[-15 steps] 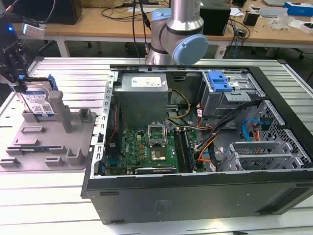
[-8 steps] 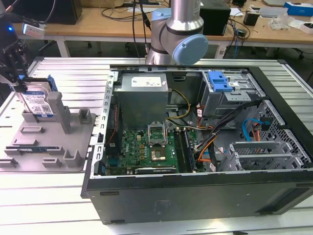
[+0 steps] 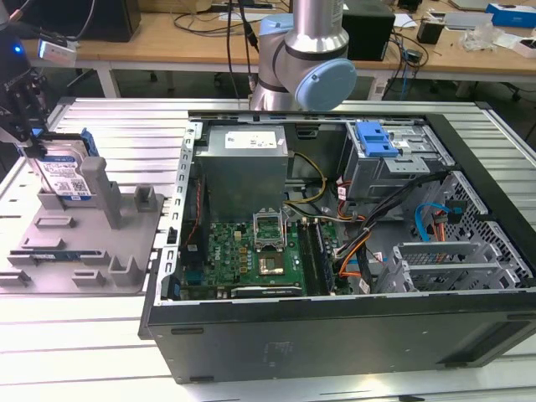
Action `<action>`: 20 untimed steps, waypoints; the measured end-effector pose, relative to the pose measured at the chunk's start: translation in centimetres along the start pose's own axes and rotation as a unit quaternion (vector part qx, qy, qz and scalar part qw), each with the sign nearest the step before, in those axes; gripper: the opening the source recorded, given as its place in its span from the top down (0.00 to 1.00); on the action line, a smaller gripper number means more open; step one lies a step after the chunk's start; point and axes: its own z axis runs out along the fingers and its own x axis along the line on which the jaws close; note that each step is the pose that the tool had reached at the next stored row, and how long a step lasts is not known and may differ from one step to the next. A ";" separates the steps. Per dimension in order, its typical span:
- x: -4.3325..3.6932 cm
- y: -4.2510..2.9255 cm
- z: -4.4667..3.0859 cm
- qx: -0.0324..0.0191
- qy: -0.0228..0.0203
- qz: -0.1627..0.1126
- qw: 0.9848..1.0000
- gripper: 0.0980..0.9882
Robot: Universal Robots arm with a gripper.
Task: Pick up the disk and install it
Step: 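Pick up the disk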
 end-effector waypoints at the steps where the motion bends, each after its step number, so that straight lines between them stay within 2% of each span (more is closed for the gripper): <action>1: 0.00 0.00 0.00 0.000 0.000 0.000 1.000 0.70; 5: 0.01 0.00 -0.14 0.000 0.000 0.000 1.000 0.70; 9: 0.05 -0.02 -0.69 0.000 0.000 0.000 1.000 0.70; 12: 0.10 -0.04 -1.46 0.000 0.000 0.000 1.000 0.70; 20: 0.29 -0.12 -4.41 0.000 0.000 -0.001 1.000 0.70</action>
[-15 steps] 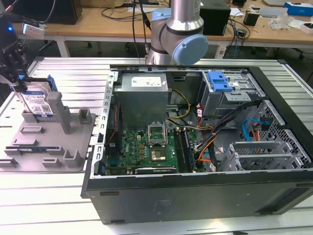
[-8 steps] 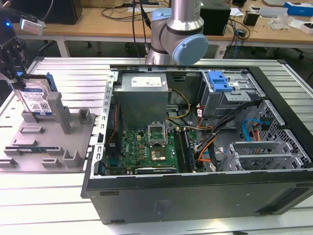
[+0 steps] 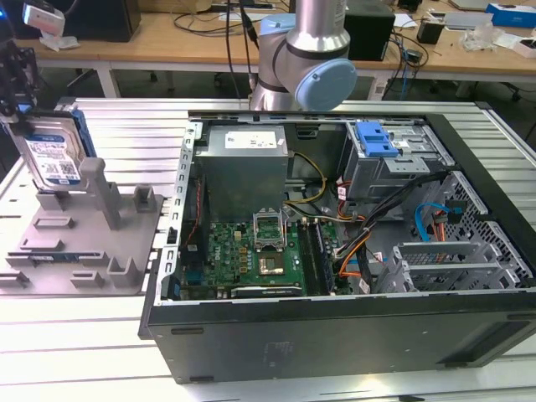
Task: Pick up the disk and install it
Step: 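Pick up the disk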
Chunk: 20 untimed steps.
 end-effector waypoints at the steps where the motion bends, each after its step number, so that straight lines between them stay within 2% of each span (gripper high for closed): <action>1: 0.02 -0.01 -0.38 0.000 0.000 0.000 1.000 0.70; 7: 0.13 -0.05 -2.01 0.000 0.000 -0.001 1.000 0.70; 10: 0.21 -0.08 -3.23 0.000 0.000 -0.002 1.000 0.70; 12: 0.27 -0.11 -4.18 0.000 0.001 -0.003 1.000 0.70; 15: 0.39 -0.15 -6.13 0.001 0.001 -0.006 1.000 0.70; 20: 0.53 -0.21 -8.23 0.002 0.001 -0.011 1.000 0.70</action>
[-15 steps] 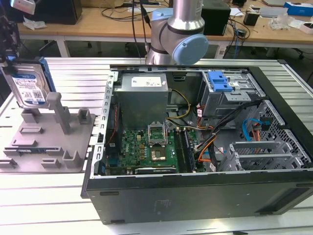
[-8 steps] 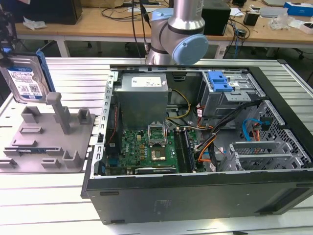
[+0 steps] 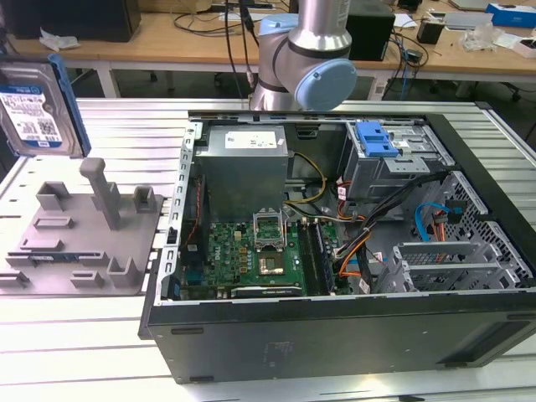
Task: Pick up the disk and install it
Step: 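Pick up the disk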
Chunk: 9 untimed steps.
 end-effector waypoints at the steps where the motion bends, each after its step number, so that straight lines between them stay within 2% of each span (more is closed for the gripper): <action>1: 0.04 -0.02 -0.59 0.000 0.000 -0.001 1.000 0.70; 8: 0.23 -0.10 -3.47 0.001 0.000 -0.008 1.000 0.70; 9: 0.28 -0.12 -4.22 0.002 0.000 -0.009 1.000 0.70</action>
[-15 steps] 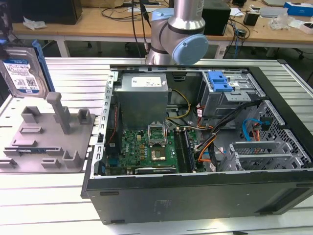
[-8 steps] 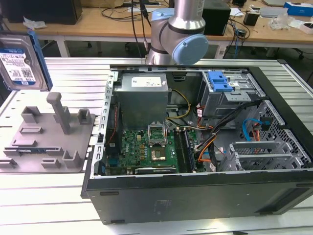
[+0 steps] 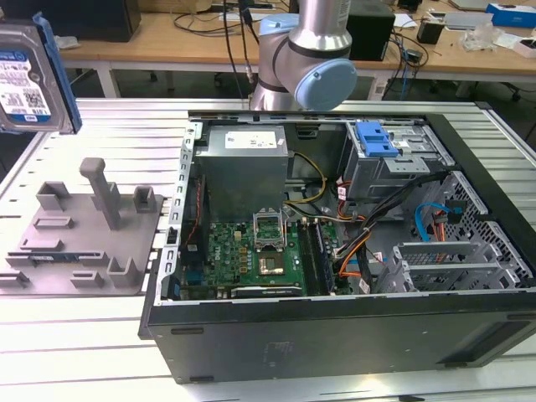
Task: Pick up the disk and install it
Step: 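Pick up the disk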
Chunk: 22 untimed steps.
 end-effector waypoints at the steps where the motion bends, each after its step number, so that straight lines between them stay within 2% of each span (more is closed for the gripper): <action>1: 0.03 -0.01 -0.38 0.000 0.000 -0.001 1.000 0.70; 5: 0.11 -0.05 -1.58 0.001 0.000 -0.005 1.000 0.70; 6: 0.15 -0.08 -2.27 0.001 0.001 -0.007 1.000 0.70; 7: 0.18 -0.09 -2.61 0.002 0.001 -0.008 1.000 0.70; 12: 0.19 -0.08 -2.69 0.002 0.001 -0.009 1.000 0.70; 13: 0.83 -0.44 -2.93 0.002 0.001 -0.009 1.000 0.70; 14: 1.85 -1.28 -2.93 0.003 0.001 -0.009 1.000 0.70; 15: 2.38 -1.85 -2.88 0.003 0.001 -0.009 1.000 0.70; 18: 3.62 -3.96 -2.74 0.002 0.001 -0.009 1.000 0.70; 20: 4.10 -4.82 -2.68 0.003 0.001 -0.009 1.000 0.70; 21: 4.59 -5.70 -2.61 0.003 0.001 -0.009 1.000 0.70; 22: 4.87 -6.19 -2.58 0.003 0.001 -0.009 1.000 0.70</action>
